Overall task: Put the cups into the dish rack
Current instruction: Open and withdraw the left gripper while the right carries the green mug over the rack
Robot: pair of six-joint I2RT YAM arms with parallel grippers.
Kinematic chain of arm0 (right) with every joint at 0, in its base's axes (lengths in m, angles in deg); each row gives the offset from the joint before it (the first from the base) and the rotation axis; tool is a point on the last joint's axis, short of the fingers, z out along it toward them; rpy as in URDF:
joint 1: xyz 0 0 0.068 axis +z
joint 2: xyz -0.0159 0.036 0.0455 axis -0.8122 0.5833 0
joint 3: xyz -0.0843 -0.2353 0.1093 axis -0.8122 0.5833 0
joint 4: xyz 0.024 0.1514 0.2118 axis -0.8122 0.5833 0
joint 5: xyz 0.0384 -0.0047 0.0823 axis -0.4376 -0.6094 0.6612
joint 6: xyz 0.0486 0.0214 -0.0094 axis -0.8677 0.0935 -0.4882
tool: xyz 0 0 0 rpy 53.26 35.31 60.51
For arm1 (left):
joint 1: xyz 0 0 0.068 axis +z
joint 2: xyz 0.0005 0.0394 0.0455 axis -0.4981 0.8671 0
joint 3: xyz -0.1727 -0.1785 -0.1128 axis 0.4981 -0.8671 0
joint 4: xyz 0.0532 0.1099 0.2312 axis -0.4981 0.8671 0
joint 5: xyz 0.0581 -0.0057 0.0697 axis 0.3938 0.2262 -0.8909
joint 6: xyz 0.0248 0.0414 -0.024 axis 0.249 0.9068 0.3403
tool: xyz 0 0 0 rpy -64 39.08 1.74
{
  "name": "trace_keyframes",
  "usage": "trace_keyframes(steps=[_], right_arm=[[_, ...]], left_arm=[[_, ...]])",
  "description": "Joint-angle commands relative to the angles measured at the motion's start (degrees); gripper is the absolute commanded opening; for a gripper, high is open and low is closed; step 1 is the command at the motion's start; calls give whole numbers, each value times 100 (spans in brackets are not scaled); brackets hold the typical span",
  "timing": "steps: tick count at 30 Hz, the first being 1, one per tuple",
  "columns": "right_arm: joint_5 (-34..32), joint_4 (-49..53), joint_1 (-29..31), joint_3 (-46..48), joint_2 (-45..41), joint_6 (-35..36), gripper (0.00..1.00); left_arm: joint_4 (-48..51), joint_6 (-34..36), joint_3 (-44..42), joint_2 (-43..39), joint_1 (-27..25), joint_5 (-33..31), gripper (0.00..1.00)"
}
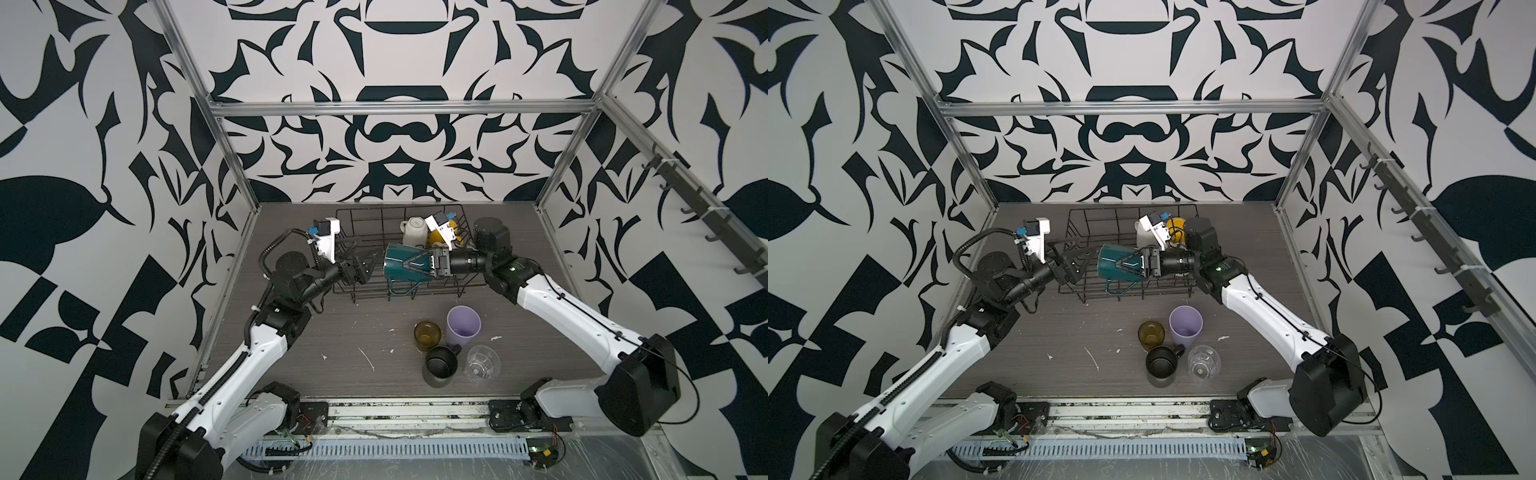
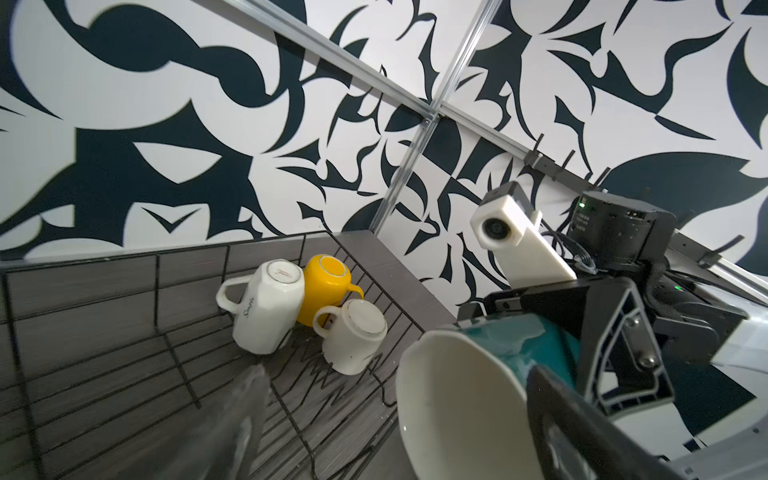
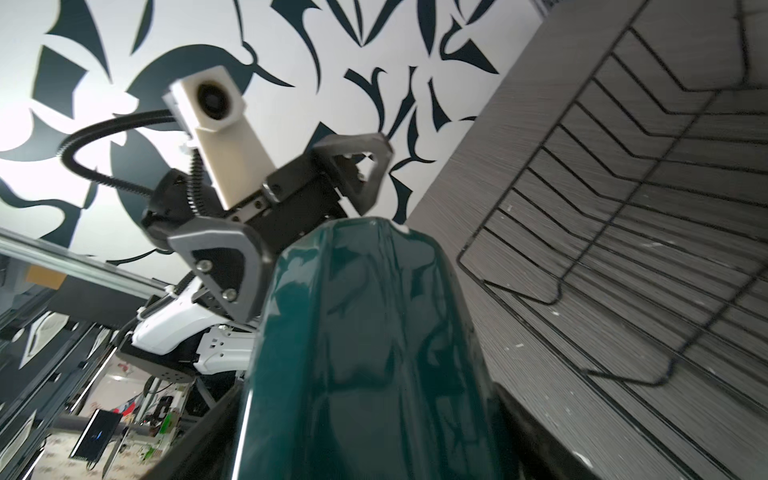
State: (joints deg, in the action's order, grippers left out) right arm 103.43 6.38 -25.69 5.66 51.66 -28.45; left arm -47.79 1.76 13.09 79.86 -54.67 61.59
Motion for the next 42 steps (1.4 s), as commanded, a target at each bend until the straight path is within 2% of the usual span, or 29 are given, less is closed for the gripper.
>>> trace_keyframes(steps=[1, 4, 8, 15, 22, 36, 42], right_arm=[[-185, 685, -122, -496, -381, 693, 0], [-358, 1209, -237, -675, -475, 1014, 0], [-700, 1849, -330, -949, -476, 1424, 0], [-1739, 3094, -375, -1678, -258, 2263, 0], [-2842, 3999, -373, -2420, 148, 2769, 0], [-4473, 5047, -123, -3505, 1168, 3508, 0], [-4873, 5242, -38, -3855, 1551, 3670, 0]], left_arm=[[374, 207, 77, -198, -20, -801, 99], [595, 249, 80, -334, -19, -1201, 99], [710, 291, 67, -477, -24, -1431, 99], [1061, 470, 136, -712, -21, -1807, 99], [1418, 639, 172, -928, -18, -2204, 99], [1615, 673, 80, -1035, -21, -2451, 99], [1667, 664, 8, -1087, -24, -2491, 99]])
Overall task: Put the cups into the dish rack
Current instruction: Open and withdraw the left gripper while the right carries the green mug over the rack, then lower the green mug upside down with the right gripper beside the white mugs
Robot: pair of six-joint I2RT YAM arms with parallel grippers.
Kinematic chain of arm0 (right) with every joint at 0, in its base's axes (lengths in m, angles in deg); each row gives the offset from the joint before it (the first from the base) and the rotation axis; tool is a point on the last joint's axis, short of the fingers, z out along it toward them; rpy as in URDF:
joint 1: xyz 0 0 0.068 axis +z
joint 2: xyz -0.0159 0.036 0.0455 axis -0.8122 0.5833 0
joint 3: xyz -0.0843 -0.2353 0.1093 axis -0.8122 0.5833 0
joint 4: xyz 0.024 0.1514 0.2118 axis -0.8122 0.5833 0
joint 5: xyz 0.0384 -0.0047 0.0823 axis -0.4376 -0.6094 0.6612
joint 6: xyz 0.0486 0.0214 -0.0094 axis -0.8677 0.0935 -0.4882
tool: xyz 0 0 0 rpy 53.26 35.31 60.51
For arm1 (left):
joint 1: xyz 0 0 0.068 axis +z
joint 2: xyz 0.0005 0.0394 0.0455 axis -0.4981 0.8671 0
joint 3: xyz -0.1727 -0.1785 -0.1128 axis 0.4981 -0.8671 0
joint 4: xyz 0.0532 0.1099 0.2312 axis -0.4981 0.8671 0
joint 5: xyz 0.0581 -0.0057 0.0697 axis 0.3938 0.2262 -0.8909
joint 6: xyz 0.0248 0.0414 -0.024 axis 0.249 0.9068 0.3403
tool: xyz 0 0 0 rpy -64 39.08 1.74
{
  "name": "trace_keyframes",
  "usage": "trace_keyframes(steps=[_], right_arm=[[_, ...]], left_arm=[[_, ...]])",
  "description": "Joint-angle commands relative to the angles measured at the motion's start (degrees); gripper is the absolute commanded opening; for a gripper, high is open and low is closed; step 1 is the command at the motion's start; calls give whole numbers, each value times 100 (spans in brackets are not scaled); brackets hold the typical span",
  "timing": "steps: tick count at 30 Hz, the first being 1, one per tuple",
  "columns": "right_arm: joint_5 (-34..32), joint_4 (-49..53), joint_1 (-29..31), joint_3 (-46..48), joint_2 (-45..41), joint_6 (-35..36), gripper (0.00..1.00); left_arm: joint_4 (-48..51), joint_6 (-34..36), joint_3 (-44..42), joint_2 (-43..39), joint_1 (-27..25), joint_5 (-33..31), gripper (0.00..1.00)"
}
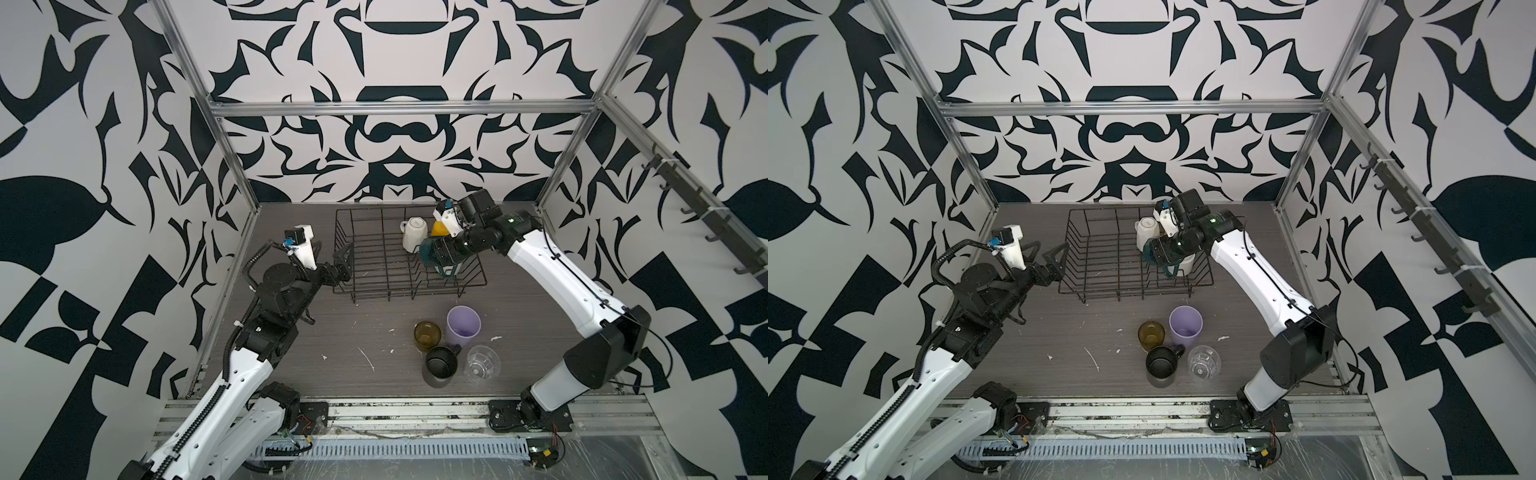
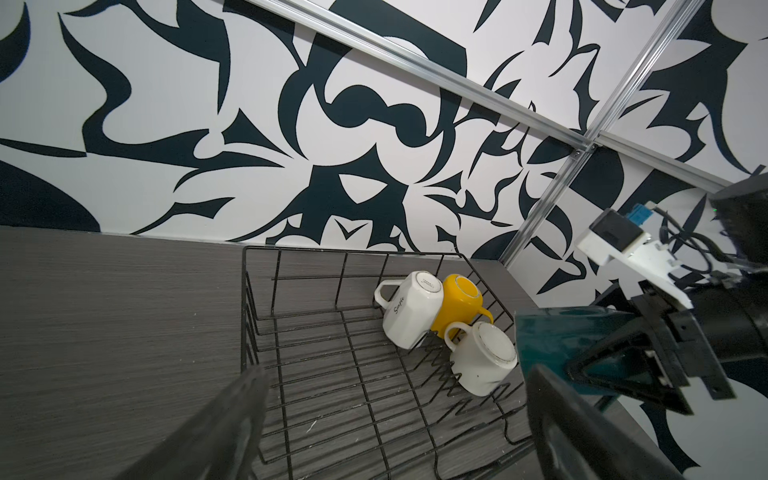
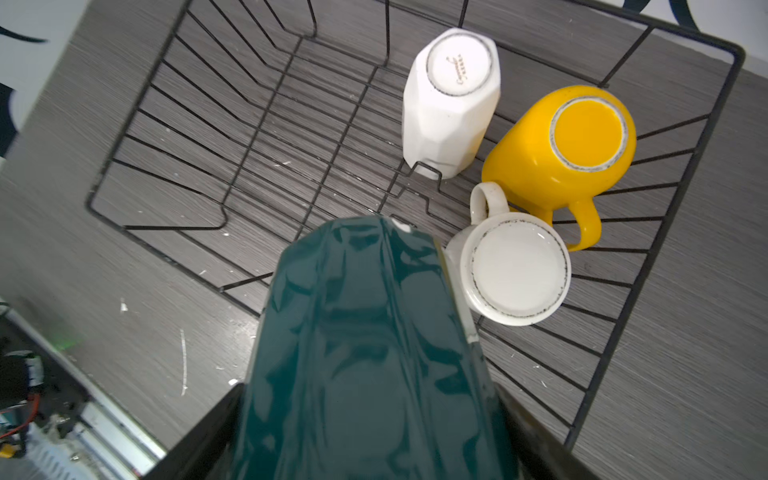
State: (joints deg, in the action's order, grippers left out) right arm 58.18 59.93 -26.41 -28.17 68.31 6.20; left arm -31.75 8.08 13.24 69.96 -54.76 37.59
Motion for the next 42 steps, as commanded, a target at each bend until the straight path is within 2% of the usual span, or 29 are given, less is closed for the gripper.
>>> trace_keyframes(steps=[1, 14, 32, 42], right_arm=[[-424, -70, 40, -550, -53, 249, 0], [-1064, 170, 236, -1118, 755, 586, 0], [-1422, 423, 330, -1790, 1754, 804, 0], [-1372, 415, 351, -1880, 2124, 831, 0]], left_arm=[[74, 34, -25, -115, -9, -87, 99], [213, 27, -216, -451, -10, -245, 99], [325, -1, -317, -632, -11, -289, 99], [363, -10, -344, -653, -9, -328, 99]])
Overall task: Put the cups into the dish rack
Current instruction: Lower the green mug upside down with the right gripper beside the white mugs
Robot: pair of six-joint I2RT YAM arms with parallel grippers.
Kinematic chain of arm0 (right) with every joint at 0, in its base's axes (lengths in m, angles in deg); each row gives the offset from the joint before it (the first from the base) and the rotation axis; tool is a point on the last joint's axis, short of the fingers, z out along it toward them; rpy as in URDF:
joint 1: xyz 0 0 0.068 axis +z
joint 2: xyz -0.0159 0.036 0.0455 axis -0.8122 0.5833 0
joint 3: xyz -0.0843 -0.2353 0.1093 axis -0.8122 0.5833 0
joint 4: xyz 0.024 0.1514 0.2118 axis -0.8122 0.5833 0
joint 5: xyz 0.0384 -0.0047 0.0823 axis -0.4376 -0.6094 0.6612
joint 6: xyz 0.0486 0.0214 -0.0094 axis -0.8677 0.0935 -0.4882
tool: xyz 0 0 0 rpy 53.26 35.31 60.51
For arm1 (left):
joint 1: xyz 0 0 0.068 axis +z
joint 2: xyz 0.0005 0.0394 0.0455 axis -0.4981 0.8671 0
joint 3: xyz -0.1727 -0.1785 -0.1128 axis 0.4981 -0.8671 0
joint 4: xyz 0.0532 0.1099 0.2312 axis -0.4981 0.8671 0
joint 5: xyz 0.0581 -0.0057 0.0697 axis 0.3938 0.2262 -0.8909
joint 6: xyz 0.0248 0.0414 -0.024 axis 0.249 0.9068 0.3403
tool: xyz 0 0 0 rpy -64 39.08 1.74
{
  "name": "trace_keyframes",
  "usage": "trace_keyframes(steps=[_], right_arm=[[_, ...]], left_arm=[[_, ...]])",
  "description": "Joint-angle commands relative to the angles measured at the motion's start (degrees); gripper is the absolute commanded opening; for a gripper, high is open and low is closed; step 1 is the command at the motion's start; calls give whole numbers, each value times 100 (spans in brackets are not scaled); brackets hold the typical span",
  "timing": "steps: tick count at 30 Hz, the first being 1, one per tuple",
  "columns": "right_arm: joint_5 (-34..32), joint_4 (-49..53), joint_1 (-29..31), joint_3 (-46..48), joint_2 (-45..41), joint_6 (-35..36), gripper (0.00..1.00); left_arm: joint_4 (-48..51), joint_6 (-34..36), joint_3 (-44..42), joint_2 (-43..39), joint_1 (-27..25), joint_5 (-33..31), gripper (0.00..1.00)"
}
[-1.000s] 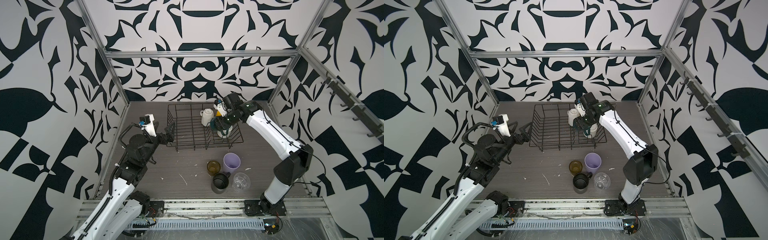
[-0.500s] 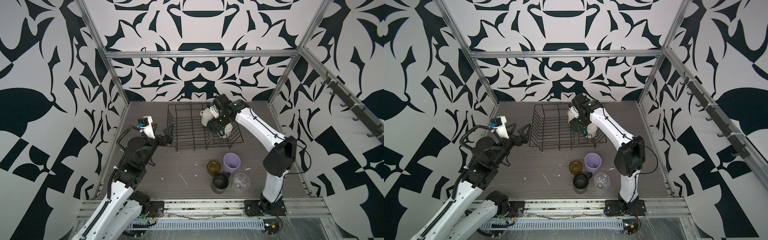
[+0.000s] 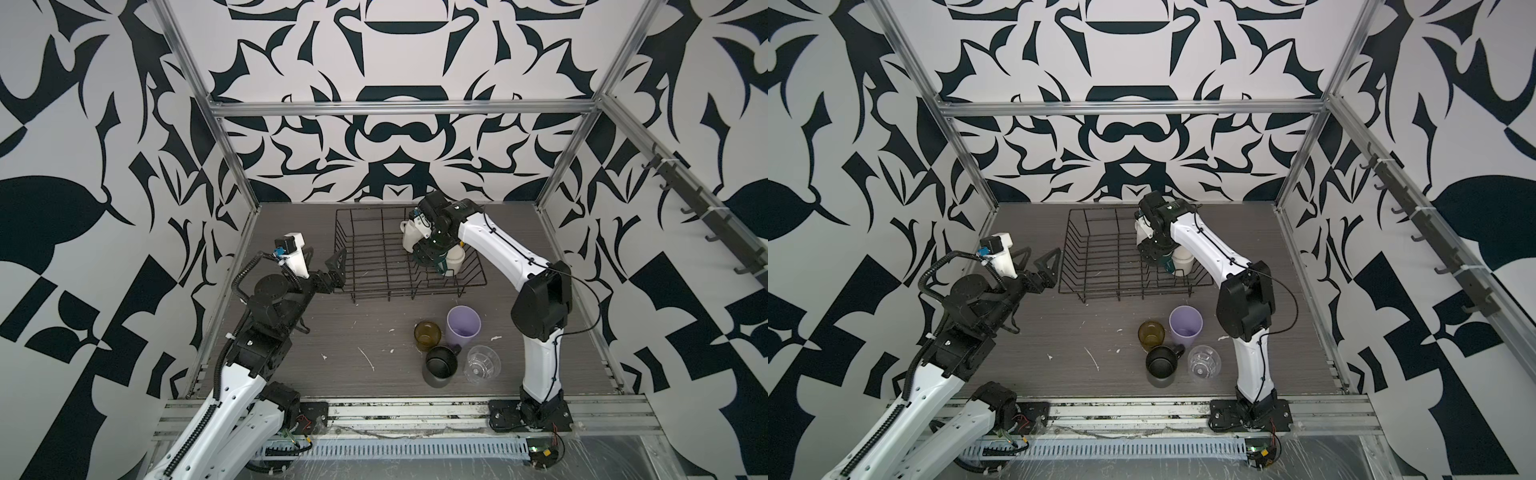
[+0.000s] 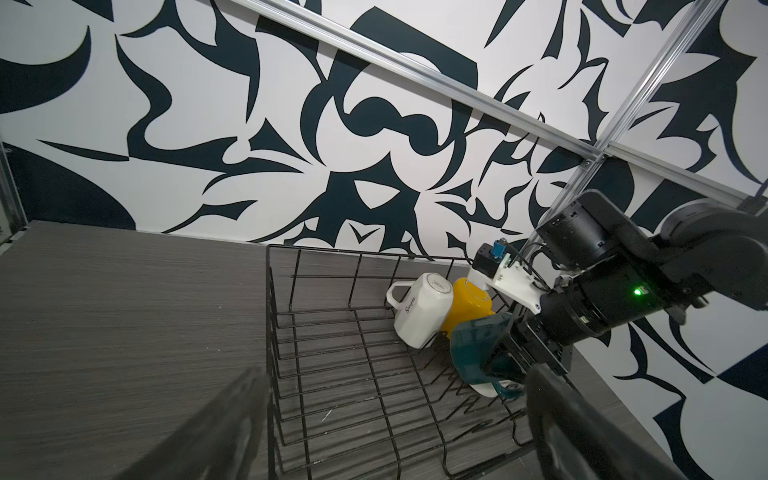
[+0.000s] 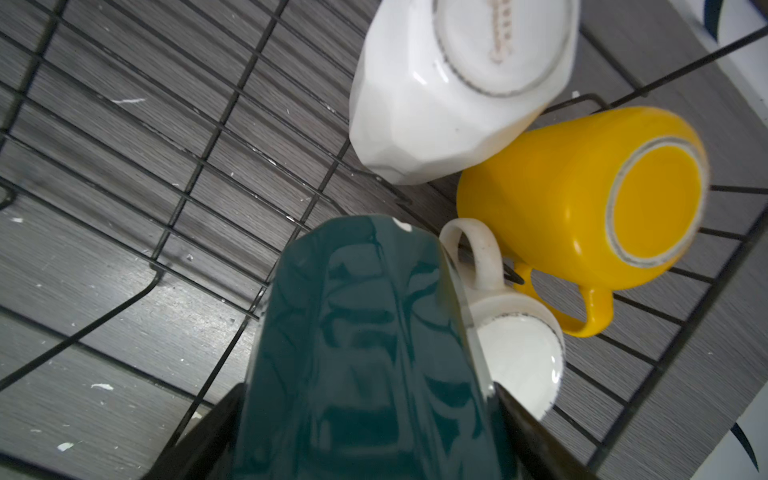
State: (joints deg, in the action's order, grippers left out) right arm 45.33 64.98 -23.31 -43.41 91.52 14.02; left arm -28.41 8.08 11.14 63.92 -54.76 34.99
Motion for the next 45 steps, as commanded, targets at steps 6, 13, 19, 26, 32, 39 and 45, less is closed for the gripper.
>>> trace_keyframes(steps=[6, 13, 19, 26, 32, 39, 45], right_arm=[[-145, -66, 98, -478, 26, 61, 0], [-190, -11, 133, -584, 301, 68, 0], [-75, -9, 154, -611, 438, 70, 17], [19, -10, 169, -540, 485, 49, 45], [68, -2, 173, -524, 539, -3, 57], [99, -55, 170, -481, 506, -27, 85], [134, -101, 173, -452, 464, -53, 87]], left_arm=[[11, -10, -123, -18, -14, -63, 99], [50, -10, -121, -21, -9, -68, 99], [89, -10, -134, -49, -13, -91, 99], [134, -5, -122, -32, -15, -121, 99], [160, -10, -134, -34, -16, -142, 99], [257, -10, -148, -119, -10, -193, 99], [274, -19, -164, -155, -9, -222, 99]])
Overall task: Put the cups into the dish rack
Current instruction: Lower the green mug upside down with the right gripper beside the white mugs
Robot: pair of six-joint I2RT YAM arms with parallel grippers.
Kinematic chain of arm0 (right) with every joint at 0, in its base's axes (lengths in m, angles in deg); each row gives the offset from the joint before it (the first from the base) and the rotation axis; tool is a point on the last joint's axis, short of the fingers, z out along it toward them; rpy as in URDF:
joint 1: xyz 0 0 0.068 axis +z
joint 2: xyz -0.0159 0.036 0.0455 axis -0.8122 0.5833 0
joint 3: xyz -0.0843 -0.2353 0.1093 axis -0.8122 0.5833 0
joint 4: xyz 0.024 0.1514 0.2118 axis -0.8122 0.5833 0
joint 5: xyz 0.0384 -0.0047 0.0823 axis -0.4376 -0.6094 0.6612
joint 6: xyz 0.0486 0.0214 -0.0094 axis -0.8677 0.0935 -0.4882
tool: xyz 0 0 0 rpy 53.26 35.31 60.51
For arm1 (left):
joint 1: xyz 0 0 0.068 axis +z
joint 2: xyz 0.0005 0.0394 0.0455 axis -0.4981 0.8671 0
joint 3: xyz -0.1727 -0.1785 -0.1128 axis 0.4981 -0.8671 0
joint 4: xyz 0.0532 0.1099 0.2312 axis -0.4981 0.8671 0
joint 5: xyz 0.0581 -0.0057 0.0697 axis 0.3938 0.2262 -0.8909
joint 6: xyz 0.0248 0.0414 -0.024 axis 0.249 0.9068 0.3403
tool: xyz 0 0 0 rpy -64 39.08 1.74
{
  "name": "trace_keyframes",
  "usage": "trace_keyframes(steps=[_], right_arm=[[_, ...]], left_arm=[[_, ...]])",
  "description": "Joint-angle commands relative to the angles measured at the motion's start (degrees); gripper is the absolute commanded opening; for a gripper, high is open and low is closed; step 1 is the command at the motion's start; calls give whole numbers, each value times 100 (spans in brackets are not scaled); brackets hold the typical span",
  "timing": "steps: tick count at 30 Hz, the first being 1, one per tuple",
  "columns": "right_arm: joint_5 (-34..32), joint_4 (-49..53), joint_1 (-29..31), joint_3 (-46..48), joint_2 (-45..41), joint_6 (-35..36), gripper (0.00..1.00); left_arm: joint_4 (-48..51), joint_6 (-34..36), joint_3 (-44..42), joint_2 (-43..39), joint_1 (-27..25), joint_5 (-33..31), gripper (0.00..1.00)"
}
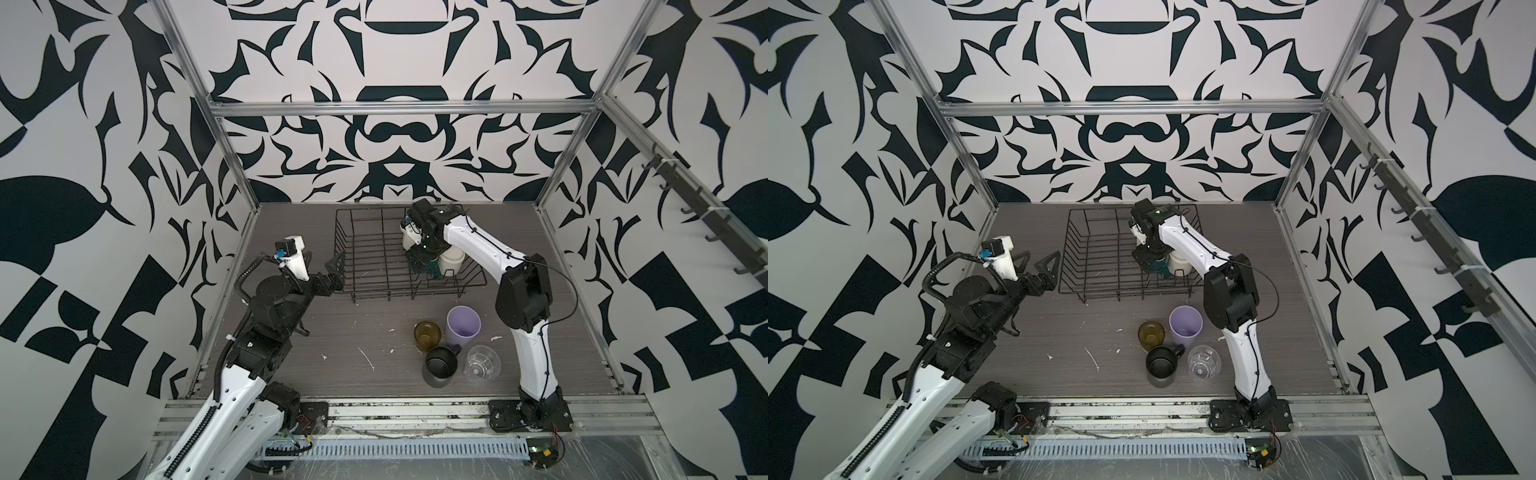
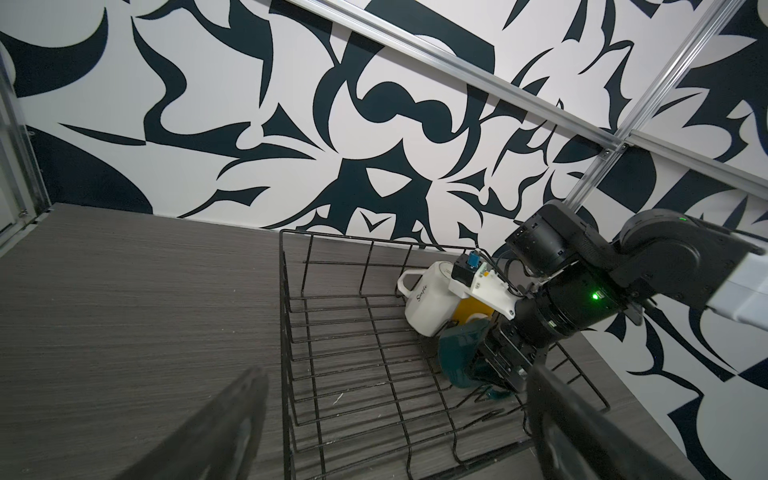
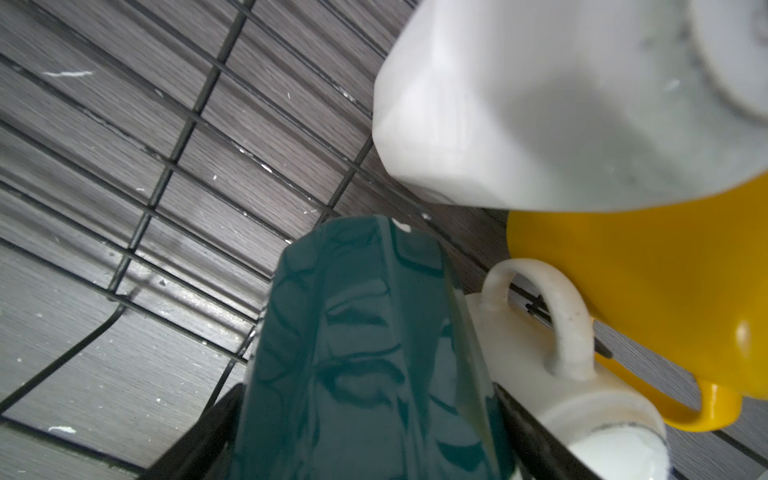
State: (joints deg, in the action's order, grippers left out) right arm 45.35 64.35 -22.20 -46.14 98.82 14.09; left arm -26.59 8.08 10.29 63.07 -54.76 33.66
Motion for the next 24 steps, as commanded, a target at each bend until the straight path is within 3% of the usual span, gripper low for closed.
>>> trace_keyframes(steps=[1, 24], right_arm=[[146, -42, 66, -171, -270, -65, 87], [57, -247, 64, -42, -652, -132, 89]], left_arm=[[93, -19, -84, -82, -13, -97, 99], [169, -75, -57, -63, -14, -131, 99]])
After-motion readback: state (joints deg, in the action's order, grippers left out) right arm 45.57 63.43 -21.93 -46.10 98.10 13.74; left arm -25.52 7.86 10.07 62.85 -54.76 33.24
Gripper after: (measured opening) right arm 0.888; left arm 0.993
